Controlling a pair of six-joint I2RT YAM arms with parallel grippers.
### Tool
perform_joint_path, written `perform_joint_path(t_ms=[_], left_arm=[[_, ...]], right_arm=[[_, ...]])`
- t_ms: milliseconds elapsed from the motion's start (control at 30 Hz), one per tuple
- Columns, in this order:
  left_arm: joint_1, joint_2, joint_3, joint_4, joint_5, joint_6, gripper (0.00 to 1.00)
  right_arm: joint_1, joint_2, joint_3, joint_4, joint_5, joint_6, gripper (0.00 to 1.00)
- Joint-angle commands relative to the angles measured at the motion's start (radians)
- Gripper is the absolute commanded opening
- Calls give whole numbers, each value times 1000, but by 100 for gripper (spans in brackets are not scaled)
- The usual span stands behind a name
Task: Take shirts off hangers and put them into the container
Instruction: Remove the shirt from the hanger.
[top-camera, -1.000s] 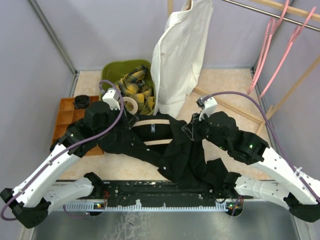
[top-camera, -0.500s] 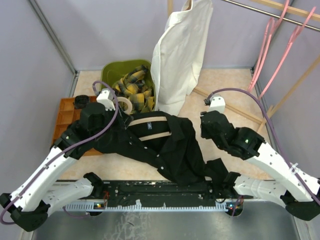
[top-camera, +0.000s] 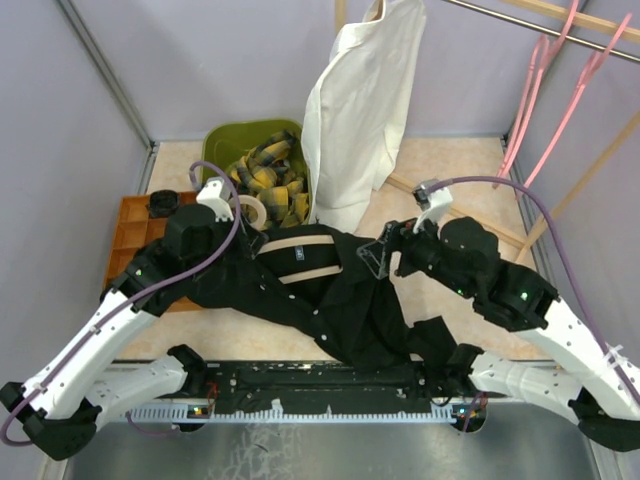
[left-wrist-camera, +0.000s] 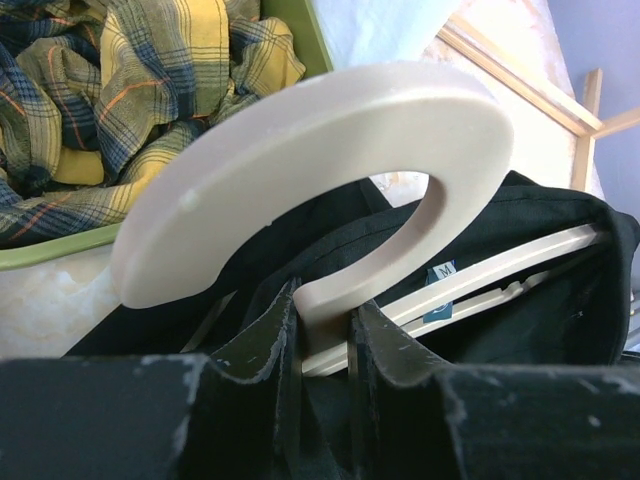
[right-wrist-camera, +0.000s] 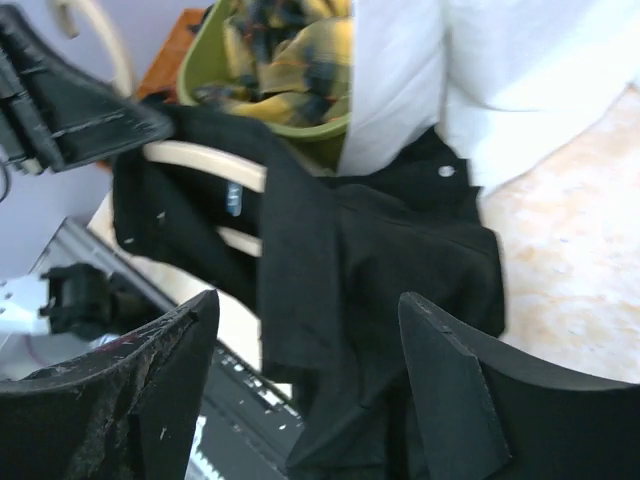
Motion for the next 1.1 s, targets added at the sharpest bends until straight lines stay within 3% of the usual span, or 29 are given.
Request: perform_joint_path(t_ms=[0, 200, 267, 333, 433, 567, 767, 933, 1067], left_arm=[[2, 5, 45, 20, 6, 6, 0], [2, -2, 51, -1, -8, 10, 0], [2, -4, 52, -6, -15, 14, 0], [2, -3, 53, -12, -22, 18, 0], [2, -1, 54, -16, -31, 22, 0], [2, 15, 60, -32, -38, 30, 0], [2, -8, 57, -16, -13, 43, 0], [2, -68, 33, 47, 6, 51, 0], [2, -105, 16, 57, -44, 31, 0]], right_arm=[[7, 151, 51, 78, -214, -5, 73], [71, 385, 232, -232, 181, 22, 68], [73, 421, 267, -286, 279, 46, 54], [73, 411, 273, -290, 331, 54, 31], [73, 355, 252, -239, 343, 60, 16], [56, 256, 193, -148, 328, 68, 13], [-105, 188, 139, -181, 246, 102, 5], [-151, 214, 81, -249, 265, 93, 6], [-152, 193, 18, -200, 175, 62, 11]])
